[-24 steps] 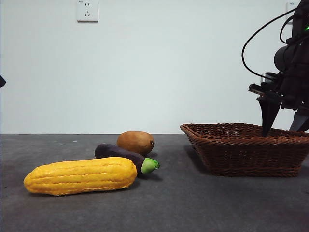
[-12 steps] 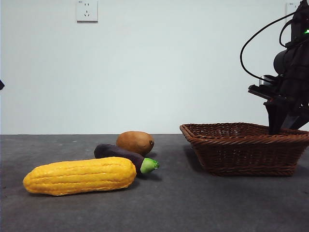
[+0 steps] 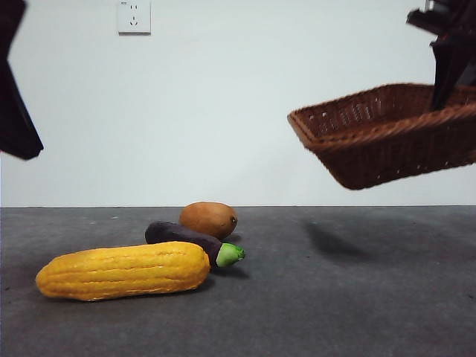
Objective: Help me put the vegetables on the table into the basket
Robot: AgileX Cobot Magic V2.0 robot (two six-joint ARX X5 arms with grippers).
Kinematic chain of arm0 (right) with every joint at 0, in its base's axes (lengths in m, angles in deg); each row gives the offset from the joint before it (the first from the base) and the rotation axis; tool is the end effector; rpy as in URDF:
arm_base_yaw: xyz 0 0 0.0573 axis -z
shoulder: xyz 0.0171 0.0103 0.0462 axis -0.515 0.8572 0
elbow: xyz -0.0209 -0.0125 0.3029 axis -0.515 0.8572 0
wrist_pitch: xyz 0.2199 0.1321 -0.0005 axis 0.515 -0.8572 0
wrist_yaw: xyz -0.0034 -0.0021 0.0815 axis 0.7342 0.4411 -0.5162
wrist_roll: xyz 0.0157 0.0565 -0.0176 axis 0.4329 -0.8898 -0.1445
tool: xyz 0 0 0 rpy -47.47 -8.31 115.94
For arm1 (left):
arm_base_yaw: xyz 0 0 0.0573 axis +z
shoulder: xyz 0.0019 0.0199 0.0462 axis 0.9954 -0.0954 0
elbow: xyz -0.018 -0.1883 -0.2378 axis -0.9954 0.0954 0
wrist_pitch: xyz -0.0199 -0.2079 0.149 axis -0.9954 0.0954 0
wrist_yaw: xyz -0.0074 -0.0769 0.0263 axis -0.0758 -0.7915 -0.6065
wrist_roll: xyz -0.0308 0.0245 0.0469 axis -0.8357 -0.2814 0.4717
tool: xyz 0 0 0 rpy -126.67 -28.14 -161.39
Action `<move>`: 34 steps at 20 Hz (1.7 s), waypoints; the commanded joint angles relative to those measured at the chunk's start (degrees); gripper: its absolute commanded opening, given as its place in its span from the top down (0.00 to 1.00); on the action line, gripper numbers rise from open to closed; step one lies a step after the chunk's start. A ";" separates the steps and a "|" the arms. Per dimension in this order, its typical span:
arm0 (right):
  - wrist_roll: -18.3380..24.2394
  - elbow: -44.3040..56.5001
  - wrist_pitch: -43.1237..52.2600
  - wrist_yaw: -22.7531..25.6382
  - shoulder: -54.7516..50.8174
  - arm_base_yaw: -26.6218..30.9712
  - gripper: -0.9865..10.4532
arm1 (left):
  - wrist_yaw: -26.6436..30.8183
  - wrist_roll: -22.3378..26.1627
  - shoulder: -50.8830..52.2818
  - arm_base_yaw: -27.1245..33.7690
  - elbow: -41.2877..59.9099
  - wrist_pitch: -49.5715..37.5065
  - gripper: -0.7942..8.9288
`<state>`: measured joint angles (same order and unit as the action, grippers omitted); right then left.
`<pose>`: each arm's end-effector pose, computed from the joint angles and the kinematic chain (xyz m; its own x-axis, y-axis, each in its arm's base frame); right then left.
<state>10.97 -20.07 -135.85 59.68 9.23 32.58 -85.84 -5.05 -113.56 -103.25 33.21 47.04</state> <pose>0.3398 0.0050 0.3572 0.3889 0.3412 -0.8557 -0.1149 0.9396 0.3225 0.1586 -0.0768 0.2678 0.1486 -0.6134 -0.7756 0.4993 0.7236 -0.4766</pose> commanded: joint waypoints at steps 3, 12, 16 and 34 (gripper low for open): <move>1.49 -0.26 -1.66 -0.66 -2.67 -0.07 0.93 | 16.50 11.06 -11.87 -7.54 -11.96 7.85 0.33; 2.08 -0.24 -4.17 -0.66 -2.67 -0.11 0.93 | 29.24 20.50 -30.69 -16.11 -15.78 -2.69 0.07; 2.08 -0.24 -4.31 -0.66 -2.67 -0.11 0.93 | 29.05 20.59 -34.49 -17.97 -15.78 -5.68 0.08; 2.32 -0.13 -5.90 -0.42 -2.67 -0.11 0.93 | 28.15 17.40 -34.58 -18.40 -18.91 2.34 0.93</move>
<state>12.67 -20.07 -141.99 59.90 7.15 32.56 -57.80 13.05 -147.81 -121.52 14.19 50.19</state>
